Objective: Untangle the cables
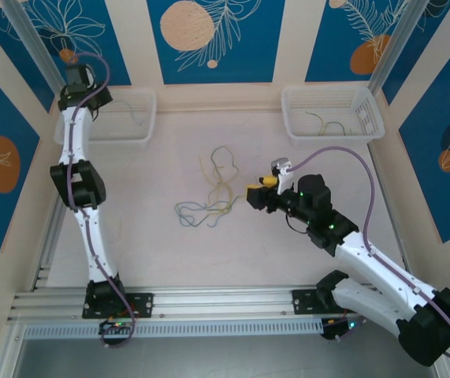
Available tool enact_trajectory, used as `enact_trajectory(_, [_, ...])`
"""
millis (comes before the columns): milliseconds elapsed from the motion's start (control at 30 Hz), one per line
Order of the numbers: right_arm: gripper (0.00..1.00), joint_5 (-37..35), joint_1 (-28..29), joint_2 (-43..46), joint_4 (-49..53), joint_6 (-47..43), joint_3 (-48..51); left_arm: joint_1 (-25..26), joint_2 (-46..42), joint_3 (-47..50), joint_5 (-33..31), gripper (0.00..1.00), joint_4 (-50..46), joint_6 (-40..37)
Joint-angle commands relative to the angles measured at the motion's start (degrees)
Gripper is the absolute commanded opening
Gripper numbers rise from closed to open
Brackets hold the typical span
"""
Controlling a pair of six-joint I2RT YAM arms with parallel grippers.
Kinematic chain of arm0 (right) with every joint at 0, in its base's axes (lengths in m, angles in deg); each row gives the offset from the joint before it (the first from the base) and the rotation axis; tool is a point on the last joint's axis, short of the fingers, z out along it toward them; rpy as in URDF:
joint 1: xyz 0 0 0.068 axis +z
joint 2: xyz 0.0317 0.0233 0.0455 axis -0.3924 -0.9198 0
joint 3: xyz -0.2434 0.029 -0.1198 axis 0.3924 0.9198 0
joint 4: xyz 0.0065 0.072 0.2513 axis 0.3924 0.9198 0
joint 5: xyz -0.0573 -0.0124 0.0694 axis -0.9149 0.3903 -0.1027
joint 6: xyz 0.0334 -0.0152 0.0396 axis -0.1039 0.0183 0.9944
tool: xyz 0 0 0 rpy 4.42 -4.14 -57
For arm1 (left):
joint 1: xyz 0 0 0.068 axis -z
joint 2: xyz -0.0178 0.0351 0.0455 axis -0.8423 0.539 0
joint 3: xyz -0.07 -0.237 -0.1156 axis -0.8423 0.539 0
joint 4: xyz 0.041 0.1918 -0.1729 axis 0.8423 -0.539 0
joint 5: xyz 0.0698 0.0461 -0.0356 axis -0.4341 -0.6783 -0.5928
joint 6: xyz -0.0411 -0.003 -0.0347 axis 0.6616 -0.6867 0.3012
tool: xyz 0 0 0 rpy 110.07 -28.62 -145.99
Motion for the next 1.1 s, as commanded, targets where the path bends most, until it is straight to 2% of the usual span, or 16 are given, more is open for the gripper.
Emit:
enact_trajectory(0, [0.63,-1.87,0.38,1.09,1.56,-1.3,0.68,-0.28,-1.3,2.69,-1.4,0.0,0.07,0.19])
enact_trajectory(33, [0.62,-1.63,0.42,1.02,1.39,-1.31,0.59,-0.39,-1.17,3.24,-1.4,0.0,0.18,-0.16])
enact_trajectory(133, [0.63,-0.78,0.41,0.2,0.6,-1.22,0.26,-0.59,-0.63,3.19,-1.33,0.47,-0.86,-0.12])
enact_trajectory(200, [0.63,-0.68,0.37,-0.9,0.75,-1.1,-0.42,-0.61,-1.03,3.27,-1.18,0.66,-1.67,-0.03])
enact_trajectory(233, [0.63,-0.56,0.4,-1.29,0.8,-1.07,-0.69,-0.58,-1.37,3.26,-1.26,0.85,-2.29,0.02])
enact_trajectory(267, [0.63,-0.47,0.41,-1.58,0.73,-0.89,-0.86,-0.46,-2.09,3.24,-1.69,0.94,-3.14,0.14])
enact_trajectory(333, [0.63,-0.36,0.47,-1.99,0.84,-0.72,-1.15,-0.24,-3.92,3.56,-2.44,0.97,-4.5,0.24])
enact_trajectory(433, [0.63,-0.76,0.45,-2.46,0.62,-0.2,-1.16,0.94,-8.87,6.68,-4.06,0.91,-5.83,-0.91])
enact_trajectory(500, [0.63,-1.16,0.45,-3.24,0.9,-0.09,-1.44,2.26,-12.84,9.11,-10.18,0.9,-9.27,-0.44])
enact_trajectory(600, [0.63,-0.79,0.54,-3.67,0.89,0.07,-1.89,2.61,-19.87,18.66,-12.44,0.9,-8.42,1.46])
enact_trajectory(700, [0.63,-0.06,0.71,-3.44,0.6,-0.09,-2.27,2.55,-21.13,22.41,-11.64,0.74,-6.3,-1.38])
enact_trajectory(767, [0.63,0.17,0.8,-3.35,1.05,-0.4,-2.77,2.56,-16.73,16.33,-8.64,0.78,-9.18,-5.28])
enact_trajectory(867, [0.63,0.26,0.8,-3.39,1.29,-1.14,-3.02,3.89,-4.19,-7.36,-7.59,0.82,-23.21,-11.98])
enact_trajectory(933, [0.63,-0.27,0.9,-3.34,0.83,-0.82,-2.83,4.91,1.08,-17.23,-8.6,0.76,-26.93,-15.61])
enact_trajectory(1000, [0.63,-0.2,1.02,-3.29,-0.04,0.07,-2.47,4.95,0.78,-13.73,-8.85,0.75,-22.82,-16.69])
enact_trajectory(1067, [0.63,0.52,1.06,-3.35,-0.84,0.8,-2.2,4.94,-0.82,-6.6,-7.43,0.92,-17.57,-17.3])
